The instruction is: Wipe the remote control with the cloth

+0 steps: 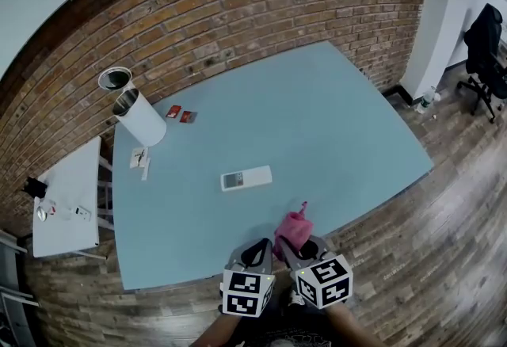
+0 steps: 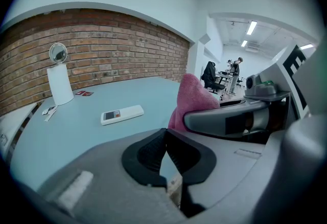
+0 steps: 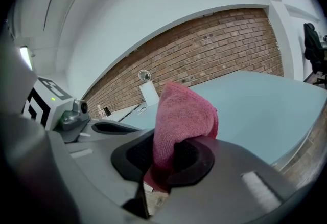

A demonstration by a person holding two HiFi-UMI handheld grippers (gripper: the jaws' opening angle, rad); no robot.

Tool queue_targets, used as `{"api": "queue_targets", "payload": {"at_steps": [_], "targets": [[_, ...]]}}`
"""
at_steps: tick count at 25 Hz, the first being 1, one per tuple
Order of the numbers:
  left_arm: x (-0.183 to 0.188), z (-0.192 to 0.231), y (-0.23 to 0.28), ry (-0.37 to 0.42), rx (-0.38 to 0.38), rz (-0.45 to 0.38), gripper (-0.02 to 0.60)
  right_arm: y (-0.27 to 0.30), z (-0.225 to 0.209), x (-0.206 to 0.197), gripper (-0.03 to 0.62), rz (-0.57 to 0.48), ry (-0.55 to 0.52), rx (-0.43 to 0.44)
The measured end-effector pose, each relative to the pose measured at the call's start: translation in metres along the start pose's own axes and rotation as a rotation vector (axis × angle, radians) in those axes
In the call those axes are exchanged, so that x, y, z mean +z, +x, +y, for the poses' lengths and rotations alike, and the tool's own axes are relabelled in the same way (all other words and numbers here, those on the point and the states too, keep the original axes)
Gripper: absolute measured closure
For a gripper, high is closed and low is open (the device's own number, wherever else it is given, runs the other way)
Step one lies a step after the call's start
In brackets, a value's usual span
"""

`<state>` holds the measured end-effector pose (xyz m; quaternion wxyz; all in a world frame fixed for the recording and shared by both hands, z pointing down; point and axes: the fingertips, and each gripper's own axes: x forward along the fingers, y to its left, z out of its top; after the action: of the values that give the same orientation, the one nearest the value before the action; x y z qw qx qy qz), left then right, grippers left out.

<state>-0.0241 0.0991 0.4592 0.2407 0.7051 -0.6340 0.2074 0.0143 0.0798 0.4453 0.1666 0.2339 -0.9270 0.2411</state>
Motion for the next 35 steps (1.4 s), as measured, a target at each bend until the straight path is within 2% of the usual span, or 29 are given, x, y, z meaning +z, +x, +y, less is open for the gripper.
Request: {"api": "queue_targets", "payload": {"at_steps": [4,8,13,18,23,24,25,28,33,35], "targets": [[0.0,0.019,0.007,0.011,0.033,0.02,0.58,0.011,-0.004,0.005,0.528,0.014,-0.003,0.002],[0.005,0.035,0.017,0.021,0.018,0.022,0.58,0.022,-0.012,0.009,0.528,0.024,0.001,-0.015],[0.012,0.066,0.034,0.097,0.0,0.055,0.58,0.043,-0.018,0.016,0.528,0.043,0.012,-0.02],[0.02,0.102,0.048,0.237,-0.019,0.072,0.58,0.064,-0.021,0.024,0.526,0.062,0.022,-0.027],[0.029,0.133,0.056,0.408,-0.088,0.121,0.574,0.078,-0.02,0.038,0.526,0.067,0.017,-0.036],[0.029,0.138,0.059,0.439,-0.108,0.139,0.502,0.081,-0.019,0.04,0.526,0.067,0.017,-0.036],[0.03,0.143,0.061,0.468,-0.128,0.155,0.477,0.083,-0.018,0.042,0.526,0.067,0.018,-0.035],[0.032,0.156,0.068,0.549,-0.176,0.187,0.47,0.093,-0.014,0.045,0.526,0.073,0.023,-0.036],[0.025,0.169,0.09,0.659,-0.275,0.252,0.399,0.108,-0.011,0.052,0.526,0.088,0.018,-0.041],[0.019,0.173,0.1,0.693,-0.309,0.279,0.39,0.112,-0.012,0.053,0.526,0.093,0.016,-0.05]]}}
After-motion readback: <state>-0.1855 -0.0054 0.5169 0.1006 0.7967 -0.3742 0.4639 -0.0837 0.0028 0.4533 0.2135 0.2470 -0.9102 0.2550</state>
